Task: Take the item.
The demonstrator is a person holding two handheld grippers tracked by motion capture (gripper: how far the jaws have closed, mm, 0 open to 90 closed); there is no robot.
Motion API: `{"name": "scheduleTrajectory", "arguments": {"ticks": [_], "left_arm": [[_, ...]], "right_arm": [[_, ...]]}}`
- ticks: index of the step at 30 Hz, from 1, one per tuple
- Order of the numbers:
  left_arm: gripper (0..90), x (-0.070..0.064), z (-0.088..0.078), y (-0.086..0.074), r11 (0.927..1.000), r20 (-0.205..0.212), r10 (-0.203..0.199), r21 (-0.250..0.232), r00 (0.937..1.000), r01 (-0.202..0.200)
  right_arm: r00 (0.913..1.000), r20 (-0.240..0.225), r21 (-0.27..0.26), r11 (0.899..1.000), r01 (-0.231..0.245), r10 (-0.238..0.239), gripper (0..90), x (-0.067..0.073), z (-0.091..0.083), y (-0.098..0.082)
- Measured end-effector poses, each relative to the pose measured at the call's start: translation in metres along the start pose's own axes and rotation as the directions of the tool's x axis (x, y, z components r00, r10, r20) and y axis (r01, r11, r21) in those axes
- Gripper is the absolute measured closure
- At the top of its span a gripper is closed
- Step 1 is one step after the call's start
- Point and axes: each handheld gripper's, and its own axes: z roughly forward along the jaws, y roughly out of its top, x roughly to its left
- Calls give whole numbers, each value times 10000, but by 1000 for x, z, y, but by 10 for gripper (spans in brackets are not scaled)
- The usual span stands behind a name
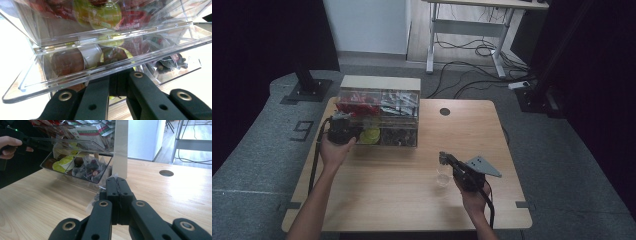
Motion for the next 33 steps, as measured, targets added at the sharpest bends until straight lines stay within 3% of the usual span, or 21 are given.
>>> {"name": "scheduleTrajectory", "arguments": {"ticks": [20,23,33], "left_arm": [[895,0,0,0,10000,-11,21,38,10000,-21],[893,-1,0,0,10000,-2,3,12,10000,-3],[892,-1,0,0,10000,2,15,41,10000,-15]], "right_arm": [[9999,131,458,9989,-93,87,887,-7,3,-15],[9999,111,557,9984,-48,42,814,-8,5,-16],[9999,136,562,9984,-1,-7,784,-8,4,-17]]}}
